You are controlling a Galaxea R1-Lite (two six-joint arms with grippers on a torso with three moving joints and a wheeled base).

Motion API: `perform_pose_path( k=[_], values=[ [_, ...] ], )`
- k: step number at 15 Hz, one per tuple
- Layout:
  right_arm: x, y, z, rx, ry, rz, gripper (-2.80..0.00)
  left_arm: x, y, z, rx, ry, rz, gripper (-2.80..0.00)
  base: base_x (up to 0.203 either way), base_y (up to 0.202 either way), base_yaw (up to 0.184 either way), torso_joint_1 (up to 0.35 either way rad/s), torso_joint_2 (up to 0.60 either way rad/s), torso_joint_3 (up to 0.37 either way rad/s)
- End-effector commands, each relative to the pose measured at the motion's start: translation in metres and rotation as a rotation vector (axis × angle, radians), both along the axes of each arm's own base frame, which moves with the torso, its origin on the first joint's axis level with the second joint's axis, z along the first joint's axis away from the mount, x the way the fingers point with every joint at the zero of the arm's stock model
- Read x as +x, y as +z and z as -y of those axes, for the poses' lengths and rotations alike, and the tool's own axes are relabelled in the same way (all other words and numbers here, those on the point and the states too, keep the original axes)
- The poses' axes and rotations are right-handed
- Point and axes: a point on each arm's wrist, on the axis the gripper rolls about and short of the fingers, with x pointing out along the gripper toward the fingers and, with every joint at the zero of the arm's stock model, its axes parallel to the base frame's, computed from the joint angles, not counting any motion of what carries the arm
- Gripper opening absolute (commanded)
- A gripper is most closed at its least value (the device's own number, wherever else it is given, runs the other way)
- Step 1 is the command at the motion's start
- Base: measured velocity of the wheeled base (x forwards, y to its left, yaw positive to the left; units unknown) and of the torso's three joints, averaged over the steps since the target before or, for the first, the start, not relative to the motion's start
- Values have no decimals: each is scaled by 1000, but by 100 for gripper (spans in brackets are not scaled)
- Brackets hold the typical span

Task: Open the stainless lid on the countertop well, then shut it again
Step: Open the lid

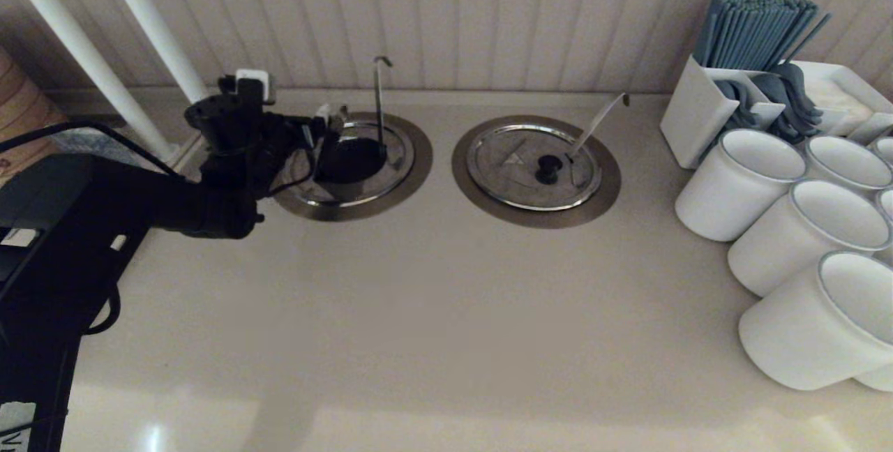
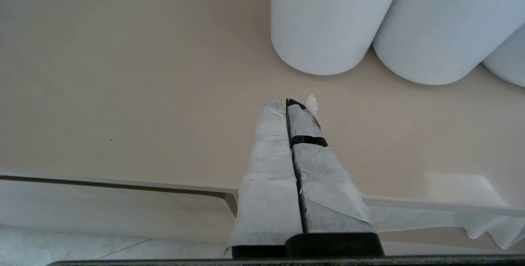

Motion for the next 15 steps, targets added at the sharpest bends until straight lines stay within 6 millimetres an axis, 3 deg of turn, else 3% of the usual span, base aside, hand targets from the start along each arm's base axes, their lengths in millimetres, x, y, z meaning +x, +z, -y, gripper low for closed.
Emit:
perform_pose_path(
  k=[1, 7, 15],
  values=[
    [0, 0, 0, -1, 1, -1, -280, 0, 0, -5, 4, 8, -3, 0, 0, 0, 0, 0, 0, 0],
    [0, 0, 0, -1, 1, -2, -280, -7, 11, -34, 14, 47, 13, 0, 0, 0, 0, 0, 0, 0],
    [0, 0, 0, -1, 1, -2, -280, -50, 83, -96, 27, 130, 166, 0, 0, 0, 0, 0, 0, 0]
  ],
)
